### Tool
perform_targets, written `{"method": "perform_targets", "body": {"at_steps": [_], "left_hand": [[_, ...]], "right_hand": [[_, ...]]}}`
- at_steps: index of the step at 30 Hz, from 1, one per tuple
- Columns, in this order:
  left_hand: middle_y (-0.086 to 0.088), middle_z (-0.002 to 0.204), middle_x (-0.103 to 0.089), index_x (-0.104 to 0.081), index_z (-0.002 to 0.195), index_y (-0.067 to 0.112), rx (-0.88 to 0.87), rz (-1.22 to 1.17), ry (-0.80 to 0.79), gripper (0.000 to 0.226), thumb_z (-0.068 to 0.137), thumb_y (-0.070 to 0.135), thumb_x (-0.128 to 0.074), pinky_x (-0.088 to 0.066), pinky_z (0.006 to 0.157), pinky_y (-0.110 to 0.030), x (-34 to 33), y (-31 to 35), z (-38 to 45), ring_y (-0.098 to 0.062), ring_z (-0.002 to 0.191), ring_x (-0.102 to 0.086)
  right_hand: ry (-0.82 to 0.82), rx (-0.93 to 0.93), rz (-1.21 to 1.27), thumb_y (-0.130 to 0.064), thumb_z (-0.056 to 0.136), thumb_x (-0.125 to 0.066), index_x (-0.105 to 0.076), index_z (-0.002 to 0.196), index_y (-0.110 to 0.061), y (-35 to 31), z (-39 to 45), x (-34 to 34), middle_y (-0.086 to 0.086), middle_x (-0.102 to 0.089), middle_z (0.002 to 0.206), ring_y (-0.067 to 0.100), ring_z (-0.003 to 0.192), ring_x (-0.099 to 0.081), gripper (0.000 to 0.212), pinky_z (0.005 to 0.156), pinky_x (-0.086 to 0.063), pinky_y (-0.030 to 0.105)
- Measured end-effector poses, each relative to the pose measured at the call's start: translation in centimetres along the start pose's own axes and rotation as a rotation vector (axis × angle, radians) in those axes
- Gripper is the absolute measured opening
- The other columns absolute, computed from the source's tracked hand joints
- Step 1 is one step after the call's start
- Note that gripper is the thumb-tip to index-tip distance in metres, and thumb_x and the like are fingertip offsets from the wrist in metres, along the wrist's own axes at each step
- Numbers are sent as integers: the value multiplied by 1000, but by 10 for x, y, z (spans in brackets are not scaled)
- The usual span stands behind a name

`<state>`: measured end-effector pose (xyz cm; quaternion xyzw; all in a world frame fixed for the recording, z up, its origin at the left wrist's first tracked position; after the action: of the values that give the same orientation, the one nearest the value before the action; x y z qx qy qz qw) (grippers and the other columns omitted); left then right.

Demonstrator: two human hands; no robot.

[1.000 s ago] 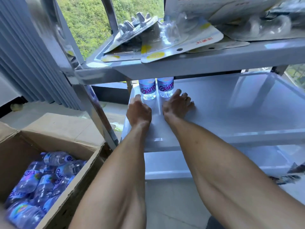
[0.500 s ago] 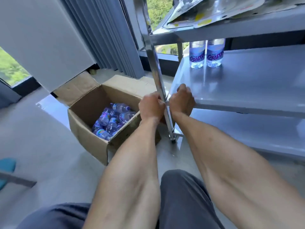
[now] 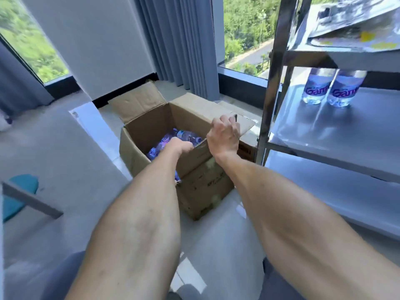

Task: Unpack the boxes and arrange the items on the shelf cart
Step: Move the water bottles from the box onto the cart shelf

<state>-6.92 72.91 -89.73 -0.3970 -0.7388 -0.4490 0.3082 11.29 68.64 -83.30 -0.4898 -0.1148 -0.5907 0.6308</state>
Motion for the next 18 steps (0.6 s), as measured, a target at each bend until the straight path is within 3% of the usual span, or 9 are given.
{"method": "perform_targets", "body": {"at_steps": [2, 4, 7, 9, 10, 13, 16, 18], "left_hand": [[-13, 91, -57, -56, 105, 7, 16, 48, -323, 22, 89, 23, -55, -47, 72, -32, -27, 1, 1, -25, 70, -57], [-12, 91, -53, -56, 103, 9, 14, 32, -499, 22, 88, 24, -60, -47, 71, -34, -38, 0, 7, -24, 65, -51], [-9, 95, -66, -59, 109, 16, 8, 207, -645, 31, 86, 34, -70, -49, 74, -30, -51, -14, 19, -24, 73, -66], [-14, 109, -71, -63, 117, 13, 77, 373, -706, 49, 78, 38, -78, -52, 92, -35, -63, -38, 28, -31, 96, -71], [-16, 111, -70, -64, 118, 7, 89, 380, -691, 53, 76, 36, -79, -51, 96, -38, -69, -46, 40, -32, 98, -69], [-18, 92, -67, -62, 108, 4, 16, 190, -456, 30, 84, 22, -68, -51, 75, -32, -66, -44, 92, -30, 82, -65], [-21, 114, -63, -60, 112, 7, -17, 206, -7, 31, 84, 14, -53, -52, 86, -37, -39, -45, 142, -36, 106, -63], [-17, 122, -61, -60, 114, 10, -30, 293, 33, 32, 83, 13, -55, -50, 91, -38, -57, -47, 163, -36, 114, -59]], "right_hand": [[-43, -32, -86, -8, 81, -47, -68, 76, -12, -3, 12, -5, 6, -59, 68, 26, 86, -53, 22, 81, -36, 37], [-208, 4, -203, -14, 80, -50, -64, 75, -19, -13, 28, -24, 2, -55, 66, 26, 82, -56, 16, 74, -36, 37], [-655, 51, -384, -21, 89, -53, -67, 112, -19, -21, 34, -83, 3, -66, 115, 26, 108, -62, 27, 70, -41, 38], [-878, -15, -383, -22, 92, -51, -64, 123, -16, -11, 24, -119, 4, -62, 129, 27, 118, -59, 34, 71, -41, 38], [-933, -48, -335, -20, 91, -53, -65, 122, -14, -5, 18, -137, 6, -63, 129, 27, 118, -60, 34, 73, -42, 35], [-989, -96, -212, -17, 89, -54, -64, 120, -9, 3, -2, -188, 10, -64, 124, 29, 113, -62, 33, 78, -46, 31], [-1064, -86, -182, -19, 90, -54, -62, 121, -9, 18, -26, -245, 13, -60, 127, 33, 117, -58, 34, 84, -46, 36], [-1126, -99, -130, -19, 92, -57, -62, 123, -7, 29, -34, -280, 15, -60, 127, 34, 119, -56, 34, 78, -39, 34]]}}
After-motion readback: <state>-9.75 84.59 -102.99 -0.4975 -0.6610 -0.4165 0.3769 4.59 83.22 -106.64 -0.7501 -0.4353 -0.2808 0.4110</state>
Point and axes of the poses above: each hand's wrist, its own z-axis towards the middle knuckle, its own x-axis out of the back of the hand, y = z × x, the point moved 10 cm from there along z, towards the middle knuckle
